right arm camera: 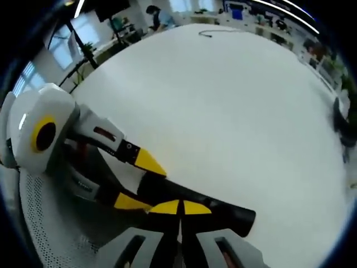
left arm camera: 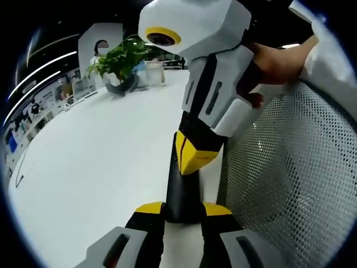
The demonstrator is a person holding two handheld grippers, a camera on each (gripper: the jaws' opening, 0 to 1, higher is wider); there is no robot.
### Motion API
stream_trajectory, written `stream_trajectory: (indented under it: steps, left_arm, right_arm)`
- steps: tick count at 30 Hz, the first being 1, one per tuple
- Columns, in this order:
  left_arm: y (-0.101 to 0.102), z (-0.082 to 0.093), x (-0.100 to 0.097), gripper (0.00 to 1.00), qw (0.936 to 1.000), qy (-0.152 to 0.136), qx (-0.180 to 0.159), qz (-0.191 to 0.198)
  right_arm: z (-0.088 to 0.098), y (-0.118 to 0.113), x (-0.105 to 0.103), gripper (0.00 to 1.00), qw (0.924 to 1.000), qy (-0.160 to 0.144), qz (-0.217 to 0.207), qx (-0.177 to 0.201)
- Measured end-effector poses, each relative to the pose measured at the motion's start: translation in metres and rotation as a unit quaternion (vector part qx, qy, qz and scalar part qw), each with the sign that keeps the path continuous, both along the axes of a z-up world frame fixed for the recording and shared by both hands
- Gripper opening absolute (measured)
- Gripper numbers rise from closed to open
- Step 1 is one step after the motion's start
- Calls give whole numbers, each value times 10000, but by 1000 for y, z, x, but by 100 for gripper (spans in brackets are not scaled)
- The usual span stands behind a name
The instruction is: Press the specified remote control buttons in sequence, fully releasing each button before pressing the next.
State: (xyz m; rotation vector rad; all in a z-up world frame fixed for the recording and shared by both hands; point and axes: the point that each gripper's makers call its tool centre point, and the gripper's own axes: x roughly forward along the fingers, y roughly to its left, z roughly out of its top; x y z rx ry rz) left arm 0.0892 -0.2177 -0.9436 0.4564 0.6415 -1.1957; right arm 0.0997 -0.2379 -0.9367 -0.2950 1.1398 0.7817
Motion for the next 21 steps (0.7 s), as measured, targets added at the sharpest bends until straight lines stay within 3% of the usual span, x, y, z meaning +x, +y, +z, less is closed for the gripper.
stream_trajectory:
  steps: [13,21]
  left_arm:
    - [0,0,0,25,10000,3,-19,14]
    - [0,0,1,24,10000,12,-9,30]
  right_arm:
    - [0,5,-2,0,9997,-47,249,7]
    - [-1,4,4,0,9993,188,-193,273]
